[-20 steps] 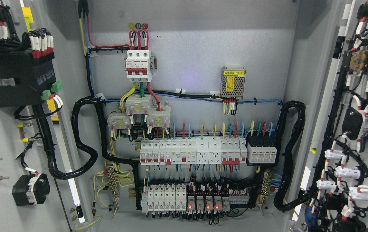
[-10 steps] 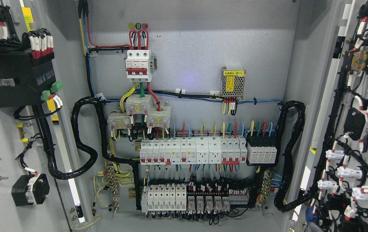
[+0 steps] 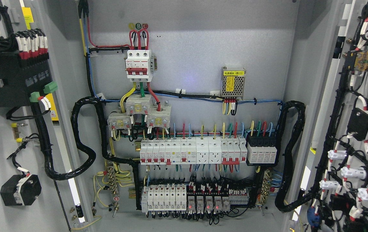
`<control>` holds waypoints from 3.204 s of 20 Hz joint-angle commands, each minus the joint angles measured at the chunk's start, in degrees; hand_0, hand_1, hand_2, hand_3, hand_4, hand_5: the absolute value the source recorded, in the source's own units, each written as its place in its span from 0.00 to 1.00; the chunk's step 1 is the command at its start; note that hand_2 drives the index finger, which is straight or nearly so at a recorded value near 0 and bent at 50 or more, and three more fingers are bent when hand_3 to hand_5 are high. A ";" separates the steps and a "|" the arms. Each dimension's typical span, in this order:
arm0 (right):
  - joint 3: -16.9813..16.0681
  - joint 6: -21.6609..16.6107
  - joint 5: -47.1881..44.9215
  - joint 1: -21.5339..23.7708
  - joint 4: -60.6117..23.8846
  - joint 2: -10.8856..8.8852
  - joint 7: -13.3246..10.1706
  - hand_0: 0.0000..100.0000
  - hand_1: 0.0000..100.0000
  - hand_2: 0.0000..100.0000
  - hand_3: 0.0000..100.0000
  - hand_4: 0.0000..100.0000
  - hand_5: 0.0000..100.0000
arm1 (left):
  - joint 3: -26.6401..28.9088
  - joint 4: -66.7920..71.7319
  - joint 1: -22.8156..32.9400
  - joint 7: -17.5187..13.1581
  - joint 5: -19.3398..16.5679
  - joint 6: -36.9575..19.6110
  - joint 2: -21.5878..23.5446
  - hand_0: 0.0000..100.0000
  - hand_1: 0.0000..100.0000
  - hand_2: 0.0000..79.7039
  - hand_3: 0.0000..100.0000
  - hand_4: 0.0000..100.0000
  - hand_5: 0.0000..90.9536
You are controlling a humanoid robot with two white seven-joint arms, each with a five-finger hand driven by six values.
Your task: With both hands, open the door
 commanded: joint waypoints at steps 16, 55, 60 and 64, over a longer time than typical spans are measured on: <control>-5.69 -0.11 -3.23 1.40 -0.07 0.05 0.00 0.00 0.50 0.04 0.00 0.00 0.00 | 13.02 19.12 -8.70 -2.26 12.68 6.46 13.40 0.12 0.56 0.00 0.00 0.00 0.00; -8.76 -0.82 -10.79 3.24 0.46 -1.70 0.00 0.00 0.50 0.04 0.00 0.00 0.00 | 11.09 29.95 -15.04 -3.75 12.86 7.69 19.30 0.12 0.56 0.00 0.00 0.00 0.00; -8.50 -0.90 -12.28 3.33 0.28 -2.06 0.00 0.00 0.50 0.04 0.00 0.00 0.00 | 5.12 21.08 -13.98 -3.58 12.86 7.60 18.16 0.12 0.56 0.00 0.00 0.00 0.00; -7.28 -1.08 -12.19 3.59 -0.16 -3.02 0.09 0.00 0.50 0.04 0.00 0.00 0.00 | 1.69 14.75 -13.89 -3.40 12.68 7.43 16.93 0.12 0.56 0.00 0.00 0.00 0.00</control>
